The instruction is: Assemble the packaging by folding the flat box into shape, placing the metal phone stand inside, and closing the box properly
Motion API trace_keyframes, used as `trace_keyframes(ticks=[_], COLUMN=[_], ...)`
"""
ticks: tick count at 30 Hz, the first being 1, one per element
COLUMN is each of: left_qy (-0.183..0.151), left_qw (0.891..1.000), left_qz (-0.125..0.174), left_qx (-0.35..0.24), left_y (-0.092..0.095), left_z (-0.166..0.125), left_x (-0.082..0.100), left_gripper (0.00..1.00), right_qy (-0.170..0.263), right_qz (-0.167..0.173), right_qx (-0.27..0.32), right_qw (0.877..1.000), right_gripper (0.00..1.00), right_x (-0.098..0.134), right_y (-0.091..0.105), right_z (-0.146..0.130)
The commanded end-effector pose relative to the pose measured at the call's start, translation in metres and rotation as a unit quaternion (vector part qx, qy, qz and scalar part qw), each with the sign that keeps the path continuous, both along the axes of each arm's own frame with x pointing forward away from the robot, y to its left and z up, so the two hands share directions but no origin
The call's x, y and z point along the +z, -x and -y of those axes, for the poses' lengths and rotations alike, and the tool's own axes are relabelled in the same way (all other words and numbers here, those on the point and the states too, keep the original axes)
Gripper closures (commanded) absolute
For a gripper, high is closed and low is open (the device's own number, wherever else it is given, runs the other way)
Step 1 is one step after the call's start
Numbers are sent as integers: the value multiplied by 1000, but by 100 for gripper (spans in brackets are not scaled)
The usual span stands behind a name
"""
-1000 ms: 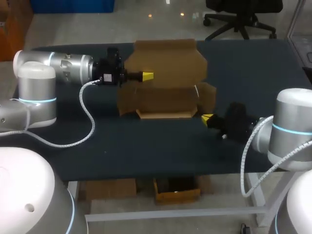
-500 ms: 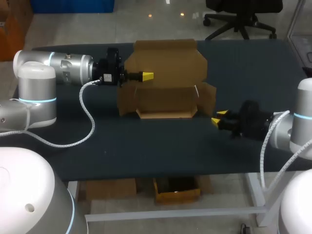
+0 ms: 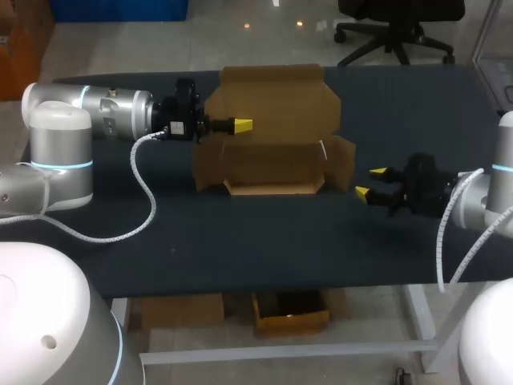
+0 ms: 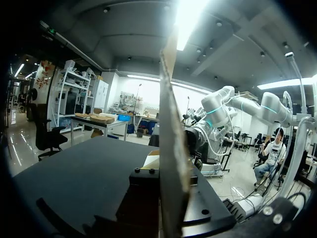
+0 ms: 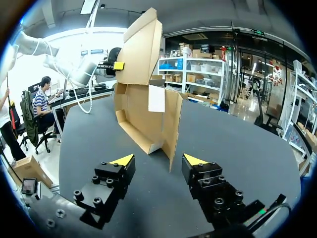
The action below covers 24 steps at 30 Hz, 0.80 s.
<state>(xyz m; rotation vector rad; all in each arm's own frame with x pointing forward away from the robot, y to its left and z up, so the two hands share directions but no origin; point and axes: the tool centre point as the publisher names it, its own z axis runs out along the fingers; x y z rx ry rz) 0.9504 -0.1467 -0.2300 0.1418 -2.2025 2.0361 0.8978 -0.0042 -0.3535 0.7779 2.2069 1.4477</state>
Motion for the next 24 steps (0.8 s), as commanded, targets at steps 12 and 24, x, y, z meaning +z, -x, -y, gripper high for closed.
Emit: trace_keyframes(ticks=[12,24], left_qy=[0,0], left_qw=[1000,1000], left_qz=[0,0], left_qx=[0,0], left_y=[1,1], left_z=[0,0], left_x=[-3,-3], left_gripper=[100,100], right_qy=[-22,-32], right_qz=[-19,-20], right_qx=[-16,-22], right_qw=[999,999], right_gripper=[33,47], right_x=[-18,-21], right_y=[-44,-64], right_z=[-7,-25])
